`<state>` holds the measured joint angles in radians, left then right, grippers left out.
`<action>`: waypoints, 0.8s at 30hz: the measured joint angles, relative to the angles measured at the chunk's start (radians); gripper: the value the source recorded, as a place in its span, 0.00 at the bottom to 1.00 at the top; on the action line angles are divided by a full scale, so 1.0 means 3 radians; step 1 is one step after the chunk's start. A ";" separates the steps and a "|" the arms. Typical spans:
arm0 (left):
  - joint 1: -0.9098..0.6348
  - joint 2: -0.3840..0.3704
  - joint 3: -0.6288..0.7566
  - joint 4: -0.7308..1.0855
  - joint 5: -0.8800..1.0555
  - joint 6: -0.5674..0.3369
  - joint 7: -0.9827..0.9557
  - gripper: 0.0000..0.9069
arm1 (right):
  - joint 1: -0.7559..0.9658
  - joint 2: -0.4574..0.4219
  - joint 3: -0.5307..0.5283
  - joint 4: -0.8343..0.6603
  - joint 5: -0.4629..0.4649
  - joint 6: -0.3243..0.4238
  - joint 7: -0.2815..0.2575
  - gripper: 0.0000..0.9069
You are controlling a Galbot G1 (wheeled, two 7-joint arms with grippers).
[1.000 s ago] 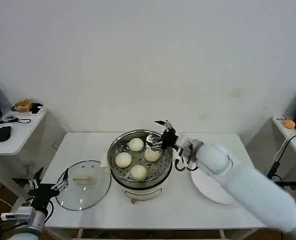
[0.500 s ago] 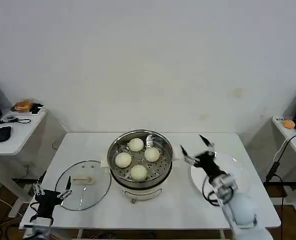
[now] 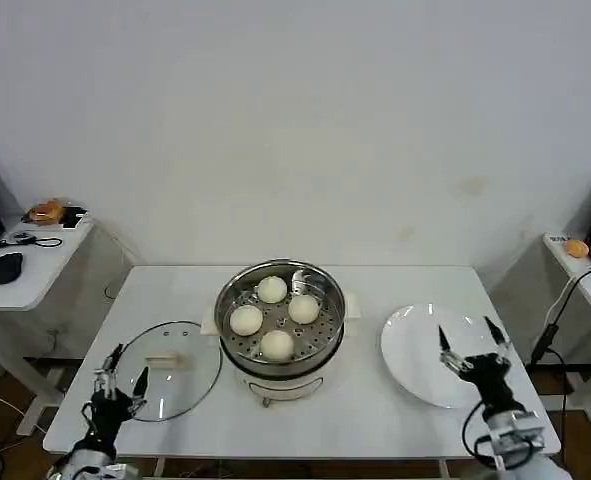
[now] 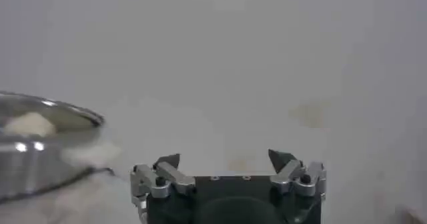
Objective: Take steamed baozi put them in steamer then cover it.
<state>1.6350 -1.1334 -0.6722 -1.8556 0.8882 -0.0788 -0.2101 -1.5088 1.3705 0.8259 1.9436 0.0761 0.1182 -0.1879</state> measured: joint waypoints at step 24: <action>-0.0566 0.0173 0.0281 0.0782 0.1029 -0.0074 0.0041 1.00 | -0.0368 0.0257 0.0350 0.0075 -0.0052 0.0205 0.0019 1.00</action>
<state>1.4652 -1.0814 -0.5879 -1.6209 1.1969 -0.1010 -0.1977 -1.6191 1.4477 0.9309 1.9661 0.0604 0.1798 -0.1821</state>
